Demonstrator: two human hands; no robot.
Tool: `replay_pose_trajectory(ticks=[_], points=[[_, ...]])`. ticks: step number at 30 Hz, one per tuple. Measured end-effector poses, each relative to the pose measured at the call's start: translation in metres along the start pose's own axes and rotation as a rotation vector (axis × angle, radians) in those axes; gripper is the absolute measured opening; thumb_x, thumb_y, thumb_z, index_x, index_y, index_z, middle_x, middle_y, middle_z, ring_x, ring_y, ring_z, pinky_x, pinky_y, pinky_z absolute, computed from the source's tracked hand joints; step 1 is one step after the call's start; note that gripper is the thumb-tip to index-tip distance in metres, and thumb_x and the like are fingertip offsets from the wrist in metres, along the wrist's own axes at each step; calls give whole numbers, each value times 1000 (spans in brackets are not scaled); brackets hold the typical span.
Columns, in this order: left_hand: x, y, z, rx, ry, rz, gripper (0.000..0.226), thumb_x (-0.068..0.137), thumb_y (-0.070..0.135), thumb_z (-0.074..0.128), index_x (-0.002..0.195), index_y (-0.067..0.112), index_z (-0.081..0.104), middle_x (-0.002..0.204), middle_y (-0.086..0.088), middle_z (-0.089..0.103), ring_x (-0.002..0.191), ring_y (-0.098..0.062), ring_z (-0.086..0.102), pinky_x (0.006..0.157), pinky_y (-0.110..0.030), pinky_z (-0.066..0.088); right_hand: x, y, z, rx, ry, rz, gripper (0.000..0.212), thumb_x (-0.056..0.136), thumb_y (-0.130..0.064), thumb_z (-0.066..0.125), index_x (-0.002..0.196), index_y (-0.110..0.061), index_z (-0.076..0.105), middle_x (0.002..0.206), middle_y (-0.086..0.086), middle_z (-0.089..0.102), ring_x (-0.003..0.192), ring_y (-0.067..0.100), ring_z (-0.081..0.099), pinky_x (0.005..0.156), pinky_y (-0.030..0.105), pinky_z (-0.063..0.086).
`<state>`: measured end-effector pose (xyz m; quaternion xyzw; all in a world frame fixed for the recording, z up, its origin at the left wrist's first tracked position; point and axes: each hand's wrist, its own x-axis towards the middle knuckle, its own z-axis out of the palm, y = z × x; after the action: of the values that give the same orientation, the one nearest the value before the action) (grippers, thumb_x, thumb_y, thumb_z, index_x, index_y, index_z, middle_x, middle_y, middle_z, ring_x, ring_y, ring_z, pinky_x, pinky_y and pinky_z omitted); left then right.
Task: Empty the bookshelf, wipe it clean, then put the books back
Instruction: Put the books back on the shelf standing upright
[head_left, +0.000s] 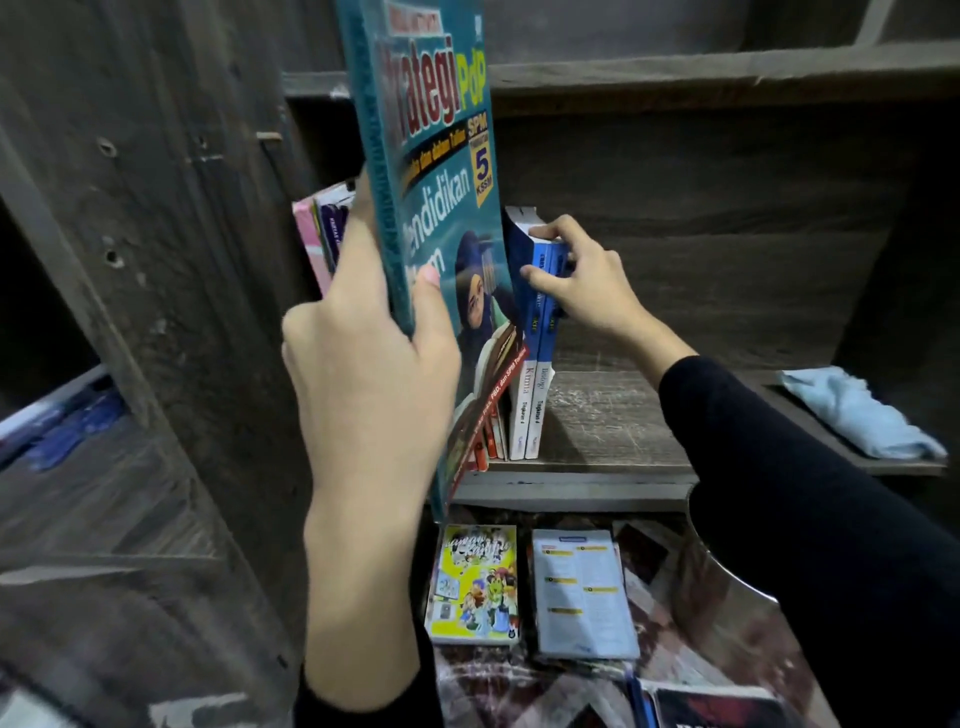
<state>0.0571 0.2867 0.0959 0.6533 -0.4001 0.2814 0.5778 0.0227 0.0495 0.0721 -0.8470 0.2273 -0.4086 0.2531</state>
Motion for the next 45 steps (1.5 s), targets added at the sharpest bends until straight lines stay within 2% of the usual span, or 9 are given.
replay_pose_trajectory(ticks=[6, 11, 17, 21, 27, 31, 35, 39, 45], points=[[-3, 2, 15, 76, 18, 29, 43, 87, 17, 55, 129, 13, 55, 91, -12, 70, 72, -42, 59, 79, -44, 41, -7, 10, -11, 52, 29, 30, 30, 88, -30, 64, 112, -17, 51, 82, -8, 60, 88, 24, 61, 73, 47, 55], [-5, 3, 31, 42, 3, 14, 43, 86, 15, 55, 129, 12, 56, 90, -13, 71, 74, -40, 62, 74, -46, 49, -14, 14, -18, 34, 57, -2, 32, 88, -26, 65, 114, -12, 52, 94, 1, 64, 79, 15, 58, 68, 22, 47], [-18, -5, 71, 58, -57, 47, 51, 88, 12, 53, 138, 16, 48, 74, -19, 68, 57, -33, 56, 64, -44, 51, -16, 18, -20, 30, 62, 14, 34, 88, -26, 66, 116, -13, 53, 101, 3, 65, 84, 19, 60, 77, 30, 46], [-25, -15, 87, 52, -37, 52, 51, 85, 7, 57, 135, 4, 49, 58, -17, 62, 43, -22, 43, 53, -37, 48, -15, 17, -16, 36, 45, 13, 36, 87, -29, 66, 118, -15, 53, 102, 4, 66, 89, 23, 62, 82, 34, 47], [-36, -26, 91, 86, -111, 40, 53, 88, 12, 54, 140, 13, 44, 55, -13, 59, 43, -23, 45, 56, -30, 40, -10, 10, -11, 60, 11, -5, 37, 87, -30, 67, 119, -17, 54, 104, -5, 63, 95, 19, 61, 89, 36, 48], [-48, -45, 102, 79, -226, -138, 50, 93, 12, 54, 141, 14, 42, 66, -18, 60, 55, -23, 44, 62, -32, 39, -10, 6, -7, 100, -5, 1, 37, 88, -30, 66, 120, -17, 53, 108, 4, 65, 99, 22, 61, 86, 35, 49], [-52, -63, 110, 59, -216, -206, 44, 94, 14, 53, 137, 8, 48, 81, -24, 66, 61, -26, 47, 62, -22, 31, -6, 3, -1, 113, -36, -5, 36, 87, -31, 67, 118, -18, 54, 109, 8, 66, 101, 25, 62, 86, 34, 48], [-57, -75, 123, 78, -231, -224, 41, 96, 17, 52, 135, 7, 50, 86, -24, 66, 71, -31, 60, 69, -38, 47, -1, -2, 5, 122, -55, 11, 37, 87, -31, 67, 118, -17, 55, 113, 6, 65, 105, 23, 60, 91, 40, 48], [-53, -80, 129, 125, -238, -258, 44, 97, 21, 51, 135, 1, 46, 96, -25, 66, 86, -36, 64, 73, -38, 48, 3, -5, 15, 190, -120, 20, 43, 88, -30, 66, 129, -26, 52, 127, -2, 59, 121, 18, 52, 95, 43, 48]])
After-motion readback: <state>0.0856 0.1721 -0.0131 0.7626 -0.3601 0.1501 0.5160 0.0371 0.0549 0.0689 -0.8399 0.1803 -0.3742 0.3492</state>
